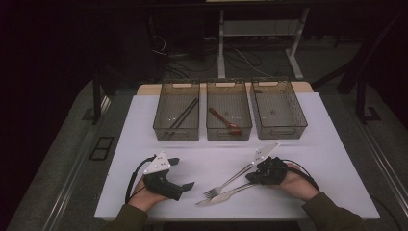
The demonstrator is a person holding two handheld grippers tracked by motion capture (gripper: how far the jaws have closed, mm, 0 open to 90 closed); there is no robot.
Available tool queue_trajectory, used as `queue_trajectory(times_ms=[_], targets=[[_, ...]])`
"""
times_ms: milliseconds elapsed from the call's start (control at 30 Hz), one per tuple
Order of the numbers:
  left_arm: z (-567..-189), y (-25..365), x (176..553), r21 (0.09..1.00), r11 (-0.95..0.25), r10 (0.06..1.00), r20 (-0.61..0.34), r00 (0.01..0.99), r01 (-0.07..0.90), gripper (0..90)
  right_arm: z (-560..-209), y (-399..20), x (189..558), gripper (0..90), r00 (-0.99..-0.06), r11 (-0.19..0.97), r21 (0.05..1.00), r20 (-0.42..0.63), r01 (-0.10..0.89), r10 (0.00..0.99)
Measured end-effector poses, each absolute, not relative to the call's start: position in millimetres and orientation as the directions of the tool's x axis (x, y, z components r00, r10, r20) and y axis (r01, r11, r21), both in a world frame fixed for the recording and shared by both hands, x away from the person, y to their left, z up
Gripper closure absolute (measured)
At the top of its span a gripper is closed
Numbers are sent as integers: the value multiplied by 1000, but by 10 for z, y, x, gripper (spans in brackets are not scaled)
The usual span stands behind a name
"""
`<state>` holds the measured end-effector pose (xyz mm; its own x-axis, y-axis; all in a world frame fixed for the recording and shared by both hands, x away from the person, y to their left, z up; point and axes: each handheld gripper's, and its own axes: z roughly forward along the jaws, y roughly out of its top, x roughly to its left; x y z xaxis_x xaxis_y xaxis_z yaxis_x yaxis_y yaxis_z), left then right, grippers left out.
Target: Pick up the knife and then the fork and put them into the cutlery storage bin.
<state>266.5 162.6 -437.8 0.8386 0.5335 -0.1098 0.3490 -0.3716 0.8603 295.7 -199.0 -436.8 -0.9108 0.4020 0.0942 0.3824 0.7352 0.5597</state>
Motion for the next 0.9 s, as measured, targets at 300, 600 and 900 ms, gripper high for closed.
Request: queue_trajectory(times_ms=[300, 600, 900], targets=[[-4375, 1627, 2665, 862, -371, 531, -108, 840, 346, 0, -4350, -2040, 2861, 891, -924, 761, 536, 108, 366, 368], [-4376, 1620, 2667, 861, -374, 529, -107, 842, 345, 0, -4353, -2098, 2730, 891, -932, 772, 531, 110, 348, 344], [-4379, 1614, 2671, 860, -374, 529, -109, 842, 347, 0, -4304, -2108, 2737, 868, -936, 773, 539, 100, 335, 336]])
